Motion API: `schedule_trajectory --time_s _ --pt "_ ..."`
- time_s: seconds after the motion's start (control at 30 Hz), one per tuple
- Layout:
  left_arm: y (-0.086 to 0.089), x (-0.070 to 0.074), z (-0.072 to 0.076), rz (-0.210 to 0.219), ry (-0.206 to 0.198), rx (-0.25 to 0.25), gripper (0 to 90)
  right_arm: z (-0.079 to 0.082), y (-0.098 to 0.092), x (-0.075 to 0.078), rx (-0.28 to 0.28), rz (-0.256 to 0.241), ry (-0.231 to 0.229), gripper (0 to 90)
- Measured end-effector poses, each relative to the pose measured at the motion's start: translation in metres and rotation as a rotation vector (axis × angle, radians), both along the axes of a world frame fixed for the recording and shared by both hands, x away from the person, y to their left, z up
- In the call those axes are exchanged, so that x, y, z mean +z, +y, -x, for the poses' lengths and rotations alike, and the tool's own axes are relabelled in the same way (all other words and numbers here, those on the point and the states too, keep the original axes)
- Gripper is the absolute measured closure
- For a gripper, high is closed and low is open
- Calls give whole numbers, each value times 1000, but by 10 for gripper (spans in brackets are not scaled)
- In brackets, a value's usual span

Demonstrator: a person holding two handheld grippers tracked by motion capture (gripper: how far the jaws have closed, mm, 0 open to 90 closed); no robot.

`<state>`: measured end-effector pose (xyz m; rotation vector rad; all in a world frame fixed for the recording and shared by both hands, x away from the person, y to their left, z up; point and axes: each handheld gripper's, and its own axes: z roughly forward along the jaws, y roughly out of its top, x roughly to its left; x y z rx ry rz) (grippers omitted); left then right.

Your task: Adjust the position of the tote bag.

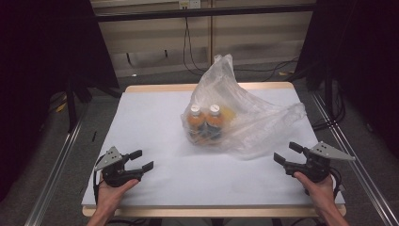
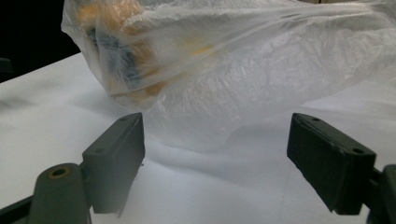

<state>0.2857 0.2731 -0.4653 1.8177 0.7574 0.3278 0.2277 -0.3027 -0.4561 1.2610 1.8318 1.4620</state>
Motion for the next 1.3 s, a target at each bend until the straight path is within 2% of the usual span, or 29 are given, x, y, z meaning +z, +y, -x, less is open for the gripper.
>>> schedule_trajectory --time_s 0.1,0.17,0.2,0.27,0.33,0.4,0.47,0.63,0.73,0.9,0.93,1.1,1.23,1.3 --pt "-2 0 1 2 6 -26 380 -2 0 -1 13 3 20 212" --pt "-2 1 0 0 24 -38 413 -3 1 -2 26 16 27 218" --pt "-3 1 1 -4 24 -29 435 -4 2 -2 30 16 29 227" --pt "-4 1 1 3 23 -44 464 -5 4 -2 41 17 41 243" --pt "-5 1 1 -10 31 -44 486 -5 4 -2 51 15 50 262" --pt "-6 0 1 4 46 -63 505 -6 4 -3 61 12 63 291" --pt "-7 1 0 -4 49 -69 534 -6 4 -3 74 -3 80 309" --pt "-10 2 -1 4 57 -85 574 -8 4 -2 87 4 80 346" --pt "-12 4 -1 18 84 -97 598 -10 6 -2 90 8 77 375" --pt "-17 10 -4 5 67 -102 621 -16 9 3 92 11 69 417" --pt "-20 13 -6 25 63 -111 626 -17 10 4 93 13 67 420" --pt "-30 17 -12 19 59 -131 631 -22 11 6 92 21 69 445" --pt "-38 26 -20 14 44 -143 626 -29 10 9 84 29 81 473" --pt "-40 31 -25 31 36 -143 608 -32 9 13 82 28 74 483"
